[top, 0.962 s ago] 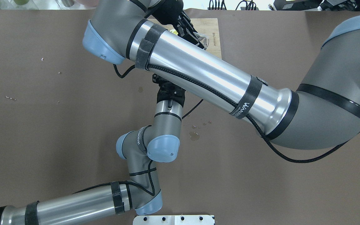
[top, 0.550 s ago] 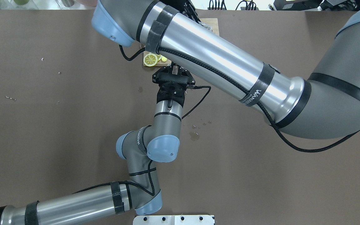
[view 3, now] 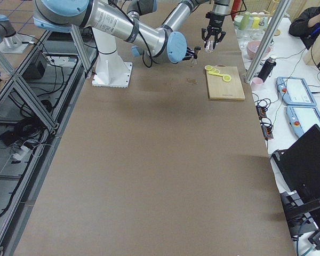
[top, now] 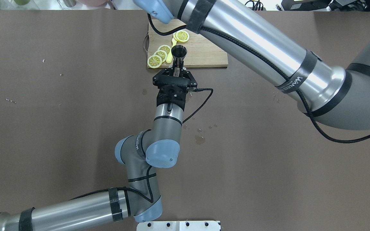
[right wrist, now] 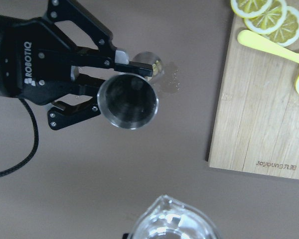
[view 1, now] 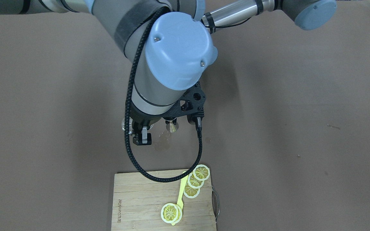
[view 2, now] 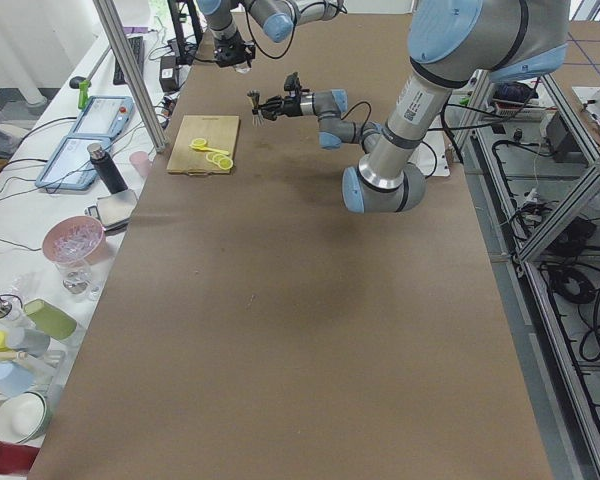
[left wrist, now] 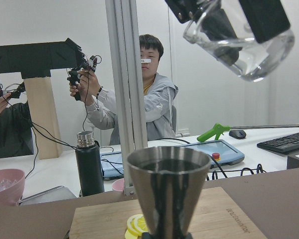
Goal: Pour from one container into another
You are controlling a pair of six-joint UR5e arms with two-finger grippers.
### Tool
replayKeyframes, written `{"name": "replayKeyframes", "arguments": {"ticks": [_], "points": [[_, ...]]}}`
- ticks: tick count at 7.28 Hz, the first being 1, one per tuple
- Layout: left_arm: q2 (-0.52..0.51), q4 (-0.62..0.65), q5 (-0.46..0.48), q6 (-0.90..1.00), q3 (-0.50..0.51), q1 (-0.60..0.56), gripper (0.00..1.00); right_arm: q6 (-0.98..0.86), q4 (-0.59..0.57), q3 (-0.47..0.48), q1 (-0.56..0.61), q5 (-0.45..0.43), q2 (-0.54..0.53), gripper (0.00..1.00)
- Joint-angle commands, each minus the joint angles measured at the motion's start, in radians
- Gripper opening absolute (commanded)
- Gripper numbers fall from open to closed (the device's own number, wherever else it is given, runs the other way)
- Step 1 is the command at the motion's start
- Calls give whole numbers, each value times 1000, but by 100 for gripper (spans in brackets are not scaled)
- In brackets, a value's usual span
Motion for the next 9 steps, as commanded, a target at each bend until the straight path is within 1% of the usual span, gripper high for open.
{"name": "replayKeyframes", "arguments": {"ticks": [1, 2, 4, 6, 7, 8, 9], "points": [[64, -56, 0, -3, -53, -4, 0, 15, 64, 124, 79, 109, -108, 0], [113, -115, -2, -1, -55, -12, 0, 15, 71, 202, 124, 152, -176, 0], [214, -192, -9, -1, -77, -53, 0, 15, 130, 368, 195, 241, -337, 0], [372, -391, -12, 2, -81, -85, 0, 15, 225, 510, 242, 330, -515, 0], [424, -438, -12, 2, -81, -125, 0, 15, 293, 570, 259, 366, -605, 0], [504, -496, -20, -1, -81, -139, 0, 19, 353, 607, 276, 415, -680, 0], [577, -545, -72, -3, -79, -151, 0, 18, 435, 611, 305, 461, -742, 0]]}}
